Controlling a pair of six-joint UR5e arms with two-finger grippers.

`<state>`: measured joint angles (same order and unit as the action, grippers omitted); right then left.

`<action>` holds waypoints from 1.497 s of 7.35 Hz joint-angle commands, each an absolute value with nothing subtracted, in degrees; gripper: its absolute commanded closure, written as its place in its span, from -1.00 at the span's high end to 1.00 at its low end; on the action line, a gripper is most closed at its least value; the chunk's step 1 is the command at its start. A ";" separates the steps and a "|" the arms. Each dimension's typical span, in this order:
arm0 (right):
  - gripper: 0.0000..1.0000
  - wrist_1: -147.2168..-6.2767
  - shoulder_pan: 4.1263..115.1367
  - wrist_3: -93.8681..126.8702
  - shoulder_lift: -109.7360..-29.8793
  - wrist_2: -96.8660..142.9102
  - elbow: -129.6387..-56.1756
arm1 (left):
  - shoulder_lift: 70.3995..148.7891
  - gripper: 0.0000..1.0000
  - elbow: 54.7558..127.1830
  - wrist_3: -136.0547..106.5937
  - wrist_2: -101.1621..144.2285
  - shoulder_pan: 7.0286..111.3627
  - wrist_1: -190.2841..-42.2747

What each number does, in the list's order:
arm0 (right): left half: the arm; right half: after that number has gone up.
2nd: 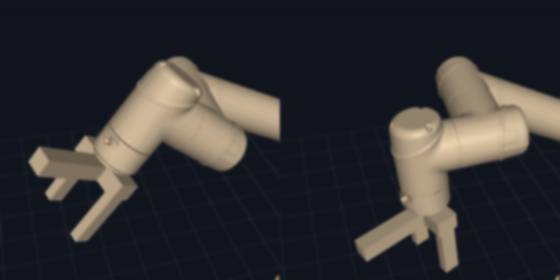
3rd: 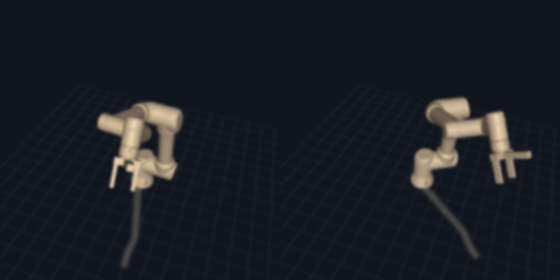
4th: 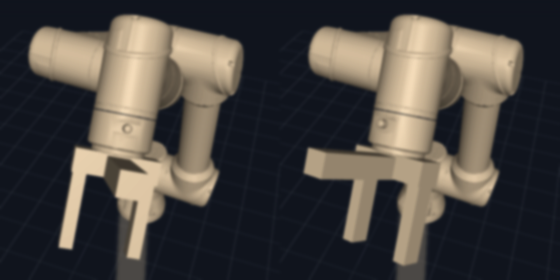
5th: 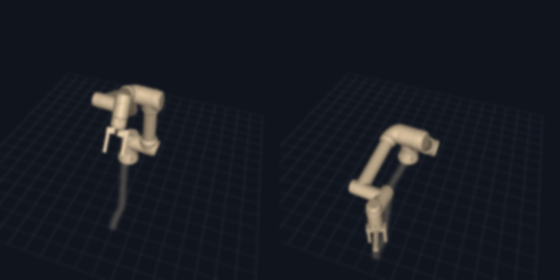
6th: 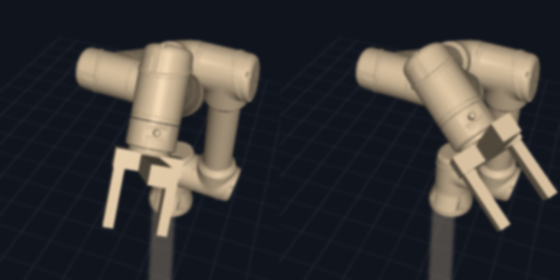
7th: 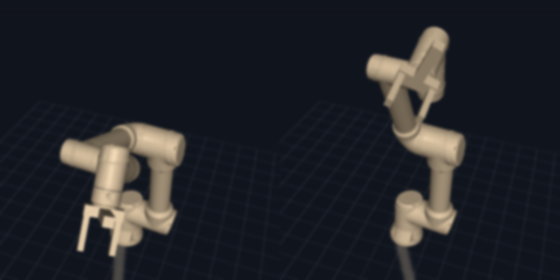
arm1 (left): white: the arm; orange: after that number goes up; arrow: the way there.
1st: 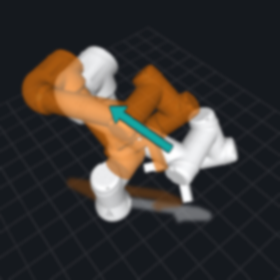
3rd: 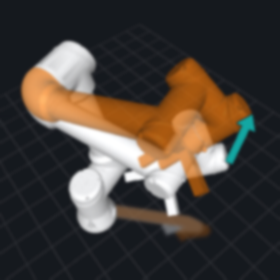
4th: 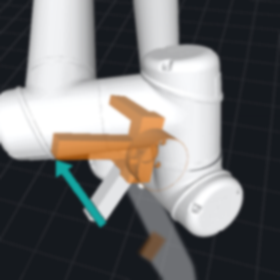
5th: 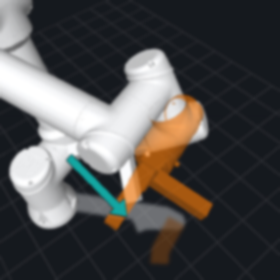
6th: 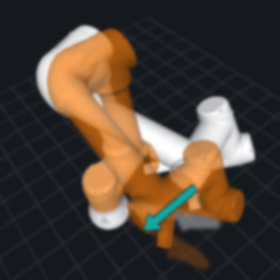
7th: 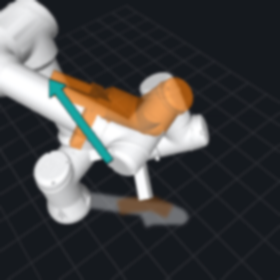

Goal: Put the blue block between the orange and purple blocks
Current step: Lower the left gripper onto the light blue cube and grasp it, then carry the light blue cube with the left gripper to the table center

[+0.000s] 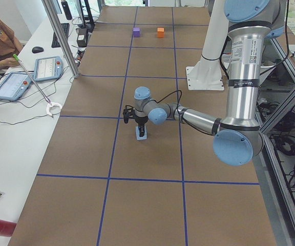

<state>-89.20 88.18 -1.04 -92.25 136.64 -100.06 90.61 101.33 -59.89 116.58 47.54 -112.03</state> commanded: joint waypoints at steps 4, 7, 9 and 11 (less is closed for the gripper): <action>1.00 -88.86 87.28 -0.71 -93.07 136.67 -99.84 | 98.03 -1.00 118.54 -59.94 120.85 48.34 -91.22; 1.00 -88.86 87.28 0.44 -92.81 136.67 -99.84 | 123.60 -1.00 114.99 -60.82 118.58 42.05 -71.57; 1.00 -88.86 87.28 0.53 -92.72 136.93 -100.02 | 133.71 -1.00 104.92 -61.00 113.30 37.54 -71.80; 0.99 -88.86 87.28 0.53 -92.73 136.85 -100.11 | 144.28 -1.00 91.12 -65.44 113.29 35.61 -75.90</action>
<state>-88.86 87.28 0.52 -92.76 136.86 -100.02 138.42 99.21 -62.42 113.62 37.08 -72.94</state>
